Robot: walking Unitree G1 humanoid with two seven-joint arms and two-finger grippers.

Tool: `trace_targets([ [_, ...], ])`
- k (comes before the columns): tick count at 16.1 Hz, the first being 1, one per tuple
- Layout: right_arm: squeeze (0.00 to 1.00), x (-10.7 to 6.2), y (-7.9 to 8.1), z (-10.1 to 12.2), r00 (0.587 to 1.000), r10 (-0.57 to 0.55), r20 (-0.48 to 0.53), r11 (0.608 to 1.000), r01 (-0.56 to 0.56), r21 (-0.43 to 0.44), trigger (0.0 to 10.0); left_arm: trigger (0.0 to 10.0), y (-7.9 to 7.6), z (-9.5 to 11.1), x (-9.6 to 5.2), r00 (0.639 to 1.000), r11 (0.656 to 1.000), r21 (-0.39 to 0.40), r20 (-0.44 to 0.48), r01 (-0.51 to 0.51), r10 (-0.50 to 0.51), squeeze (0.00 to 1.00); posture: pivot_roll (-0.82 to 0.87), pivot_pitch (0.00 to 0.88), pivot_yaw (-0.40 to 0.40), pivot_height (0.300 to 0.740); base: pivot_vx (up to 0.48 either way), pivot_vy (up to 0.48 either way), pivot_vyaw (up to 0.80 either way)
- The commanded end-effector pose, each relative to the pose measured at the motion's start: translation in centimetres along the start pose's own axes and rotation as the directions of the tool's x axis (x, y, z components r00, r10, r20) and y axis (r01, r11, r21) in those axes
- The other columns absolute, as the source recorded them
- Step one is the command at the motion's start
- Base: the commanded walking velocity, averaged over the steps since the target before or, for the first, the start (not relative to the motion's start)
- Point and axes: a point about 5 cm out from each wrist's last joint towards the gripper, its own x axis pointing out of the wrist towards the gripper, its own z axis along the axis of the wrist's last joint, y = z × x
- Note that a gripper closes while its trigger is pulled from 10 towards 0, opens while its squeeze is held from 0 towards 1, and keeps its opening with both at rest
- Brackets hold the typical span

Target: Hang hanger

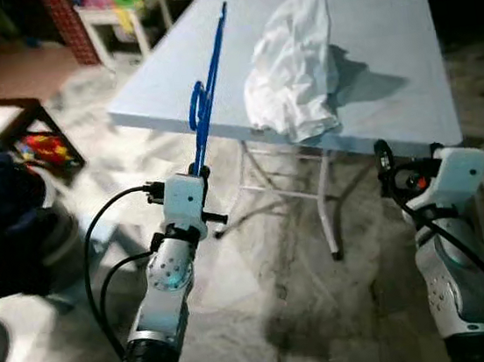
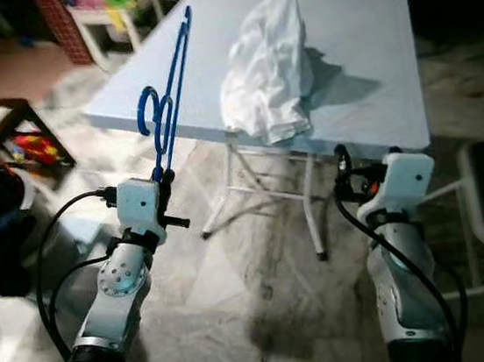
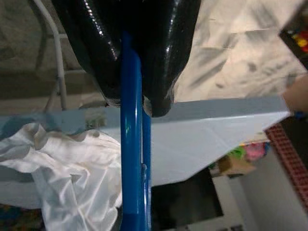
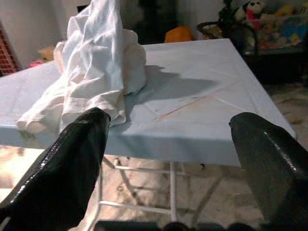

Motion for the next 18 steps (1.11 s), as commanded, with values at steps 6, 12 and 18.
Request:
trace_targets([
  [6, 0.0, -2.4, -1.6, -5.2, 0.982, -0.044, -0.184, 0.999, 0.039, -0.032, 10.0, 10.0, -0.6, -6.9, -3.2, 0.963, 0.997, 0.011, -0.258, 0.08, -0.075, 0.0, -0.16, 0.106, 0.062, 0.74, 0.0, 0.0, 0.0],
  [12, 0.0, -5.3, -4.2, -10.2, 0.922, -0.104, -0.372, 0.993, 0.077, -0.089, 10.0, 10.0, 0.2, -10.6, -6.5, 0.923, 0.988, 0.1, -0.379, 0.114, -0.068, 0.0, -0.15, 0.099, 0.043, 0.74, 0.0, 0.0, -0.52],
  [18, 0.0, -5.8, -3.8, -11.7, 0.907, -0.097, -0.409, 0.994, 0.064, -0.092, 10.0, 10.0, 0.0, -13.7, -9.9, 0.805, 0.971, 0.058, -0.571, 0.234, -0.16, 0.0, -0.16, 0.091, 0.045, 0.74, 0.0, 0.0, -0.4],
])
